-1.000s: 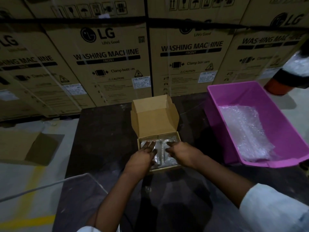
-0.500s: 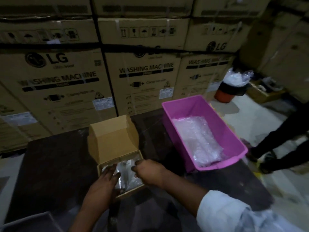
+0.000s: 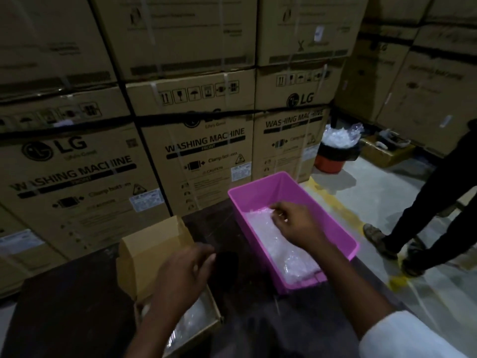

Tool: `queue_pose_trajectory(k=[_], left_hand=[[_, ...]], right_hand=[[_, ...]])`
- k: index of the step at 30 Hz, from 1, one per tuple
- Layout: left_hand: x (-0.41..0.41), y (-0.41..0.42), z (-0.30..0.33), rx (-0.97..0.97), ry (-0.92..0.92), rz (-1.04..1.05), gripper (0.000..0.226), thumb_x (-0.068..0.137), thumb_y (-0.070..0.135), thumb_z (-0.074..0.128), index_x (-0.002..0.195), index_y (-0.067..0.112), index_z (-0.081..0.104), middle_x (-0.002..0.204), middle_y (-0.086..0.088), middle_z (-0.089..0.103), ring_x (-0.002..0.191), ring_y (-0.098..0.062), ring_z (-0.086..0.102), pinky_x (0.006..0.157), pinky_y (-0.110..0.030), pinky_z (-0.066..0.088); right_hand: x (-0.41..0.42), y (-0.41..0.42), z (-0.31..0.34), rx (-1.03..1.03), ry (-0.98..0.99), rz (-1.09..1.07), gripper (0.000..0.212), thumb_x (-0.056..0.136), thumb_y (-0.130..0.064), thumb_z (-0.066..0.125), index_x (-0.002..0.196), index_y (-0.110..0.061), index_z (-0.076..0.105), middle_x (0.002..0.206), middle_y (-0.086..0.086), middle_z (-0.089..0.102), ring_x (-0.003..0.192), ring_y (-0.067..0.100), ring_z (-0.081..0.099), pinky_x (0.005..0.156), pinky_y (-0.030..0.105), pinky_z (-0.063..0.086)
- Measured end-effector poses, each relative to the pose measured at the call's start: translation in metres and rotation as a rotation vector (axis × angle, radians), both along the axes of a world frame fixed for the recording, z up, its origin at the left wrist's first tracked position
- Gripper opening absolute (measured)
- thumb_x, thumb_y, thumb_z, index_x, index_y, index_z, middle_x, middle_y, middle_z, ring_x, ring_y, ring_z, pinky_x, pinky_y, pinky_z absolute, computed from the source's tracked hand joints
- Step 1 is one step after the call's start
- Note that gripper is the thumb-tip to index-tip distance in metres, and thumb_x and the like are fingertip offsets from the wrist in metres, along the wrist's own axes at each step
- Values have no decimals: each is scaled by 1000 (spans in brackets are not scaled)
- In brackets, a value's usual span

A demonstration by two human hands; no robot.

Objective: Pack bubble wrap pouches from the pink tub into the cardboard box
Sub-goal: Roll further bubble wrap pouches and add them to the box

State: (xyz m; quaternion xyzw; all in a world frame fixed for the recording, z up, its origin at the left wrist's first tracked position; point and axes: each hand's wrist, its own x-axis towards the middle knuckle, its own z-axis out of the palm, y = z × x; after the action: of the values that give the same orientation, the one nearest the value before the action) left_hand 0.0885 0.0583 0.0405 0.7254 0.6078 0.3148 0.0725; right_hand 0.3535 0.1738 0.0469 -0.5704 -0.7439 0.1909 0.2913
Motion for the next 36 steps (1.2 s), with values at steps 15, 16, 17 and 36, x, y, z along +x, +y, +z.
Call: queue_pose_trajectory(k=[15,16,17,36], left_hand=[[173,151,-23,-491,762,-209,48,87,29,62,132,17,48,133,-13,51,117,-30,50,94,-40,42],[171,155,-30,-489,798,-212,59,86,33,64,138,16,42,141,-15,43,125,-32,44,101,-42,38],[169,159,-36,-500,819,-215,70,84,38,65,143,15,35,148,-17,35,132,-34,37,107,-43,32],[162,194,-59,-317,938,-233,26,94,14,44,113,20,62,114,-6,62,109,-30,56,94,-39,37]], right_hand=[[59,48,-73,-467,-416,-38,55,90,-33,60,139,-13,44,140,8,49,123,26,51,98,30,41],[60,48,-74,-449,-451,-15,60,90,-33,60,142,-13,39,142,10,46,124,27,49,101,32,41],[60,49,-75,-427,-490,9,64,90,-34,59,145,-14,34,143,11,44,125,29,48,103,34,41],[34,74,-92,-507,-374,80,47,90,-47,51,122,-13,59,126,9,60,116,28,54,95,37,47]])
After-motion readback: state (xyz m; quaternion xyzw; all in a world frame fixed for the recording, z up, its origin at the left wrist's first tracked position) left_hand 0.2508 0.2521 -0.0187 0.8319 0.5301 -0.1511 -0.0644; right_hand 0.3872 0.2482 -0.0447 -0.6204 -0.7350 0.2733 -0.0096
